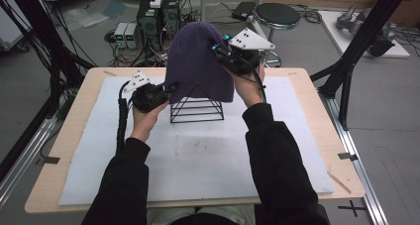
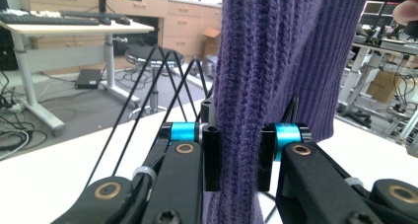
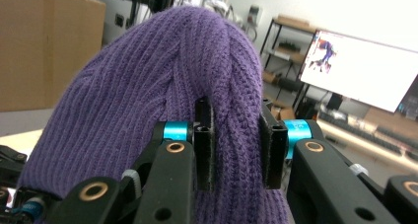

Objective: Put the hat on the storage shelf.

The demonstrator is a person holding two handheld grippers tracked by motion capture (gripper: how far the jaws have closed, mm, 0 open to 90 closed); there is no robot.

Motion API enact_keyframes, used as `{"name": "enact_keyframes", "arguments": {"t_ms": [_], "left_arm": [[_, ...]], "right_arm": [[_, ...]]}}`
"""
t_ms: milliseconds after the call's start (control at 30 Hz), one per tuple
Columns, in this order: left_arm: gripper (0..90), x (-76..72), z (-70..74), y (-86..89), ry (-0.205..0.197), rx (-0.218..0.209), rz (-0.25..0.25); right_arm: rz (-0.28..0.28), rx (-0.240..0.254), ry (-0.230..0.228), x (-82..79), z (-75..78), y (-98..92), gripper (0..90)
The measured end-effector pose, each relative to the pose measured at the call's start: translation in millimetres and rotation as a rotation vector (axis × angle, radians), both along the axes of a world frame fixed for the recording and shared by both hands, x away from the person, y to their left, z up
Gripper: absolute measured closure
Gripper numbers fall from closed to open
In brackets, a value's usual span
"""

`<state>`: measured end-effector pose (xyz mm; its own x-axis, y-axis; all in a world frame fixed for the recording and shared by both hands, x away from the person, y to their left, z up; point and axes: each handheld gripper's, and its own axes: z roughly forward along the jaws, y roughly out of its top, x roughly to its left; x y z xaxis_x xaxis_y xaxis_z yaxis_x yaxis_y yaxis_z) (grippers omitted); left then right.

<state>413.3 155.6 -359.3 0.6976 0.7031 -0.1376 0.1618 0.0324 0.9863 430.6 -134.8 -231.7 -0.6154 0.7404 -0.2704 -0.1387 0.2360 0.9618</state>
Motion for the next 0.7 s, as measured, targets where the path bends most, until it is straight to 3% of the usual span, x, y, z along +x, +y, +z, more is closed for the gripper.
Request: {"name": "enact_keyframes", "arguments": {"t_ms": [67, 433, 700], "left_arm": [[79.9, 0.3, -5.2, -0.2, 0.011, -0.001, -0.001], [79.6, 0.5, -33.2, 3.7, 0.084, 0.005, -0.014], [79.4, 1.8, -47.4, 6.2, 0.108, 0.007, 0.001]], "right_arm": [[-0.004, 0.000, 0.028, 1.4, -5.5, -1.5, 73.6], [0.011, -0.023, 0.076, 2.5, -37.3, -2.3, 73.6], [0.026, -0.069, 0.090, 1.6, -44.3, 4.2, 73.1]]}}
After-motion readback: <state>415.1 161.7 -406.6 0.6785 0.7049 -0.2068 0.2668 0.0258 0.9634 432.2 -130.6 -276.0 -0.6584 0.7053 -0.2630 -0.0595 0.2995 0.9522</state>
